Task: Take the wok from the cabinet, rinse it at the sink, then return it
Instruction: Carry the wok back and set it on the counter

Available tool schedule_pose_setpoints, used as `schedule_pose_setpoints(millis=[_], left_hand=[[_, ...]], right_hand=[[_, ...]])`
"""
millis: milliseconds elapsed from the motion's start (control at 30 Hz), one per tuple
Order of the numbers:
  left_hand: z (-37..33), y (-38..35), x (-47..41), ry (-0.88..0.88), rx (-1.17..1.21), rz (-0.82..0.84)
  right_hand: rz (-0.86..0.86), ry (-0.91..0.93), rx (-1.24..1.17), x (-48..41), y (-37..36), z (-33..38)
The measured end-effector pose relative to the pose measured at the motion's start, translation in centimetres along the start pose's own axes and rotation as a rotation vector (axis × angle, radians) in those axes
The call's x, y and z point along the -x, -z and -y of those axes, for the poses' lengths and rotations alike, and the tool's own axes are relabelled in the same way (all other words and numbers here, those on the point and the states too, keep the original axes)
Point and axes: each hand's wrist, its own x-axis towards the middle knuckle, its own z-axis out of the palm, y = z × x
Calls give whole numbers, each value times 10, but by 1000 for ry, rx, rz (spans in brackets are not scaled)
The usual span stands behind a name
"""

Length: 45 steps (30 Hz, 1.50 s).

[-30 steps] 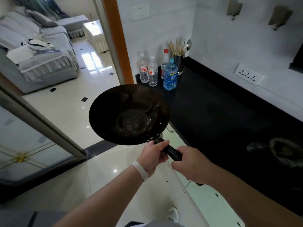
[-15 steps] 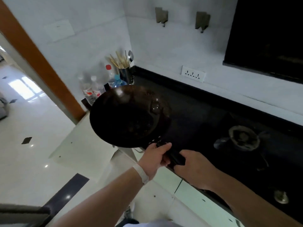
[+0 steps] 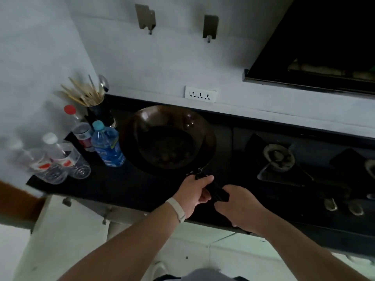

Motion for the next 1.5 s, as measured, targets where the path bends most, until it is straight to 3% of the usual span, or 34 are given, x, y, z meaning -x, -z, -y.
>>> schedule_pose_setpoints(millis=[400, 733, 1500], left_hand=[[-16, 28, -51, 93, -72, 157], [-28, 16, -89, 300, -119, 12], [-17, 13, -141, 358, 5, -103]], right_hand=[[-105, -117, -48, -30, -18, 16], [-85, -102, 61, -73, -10, -2], [9, -91, 126, -127, -3, -21]])
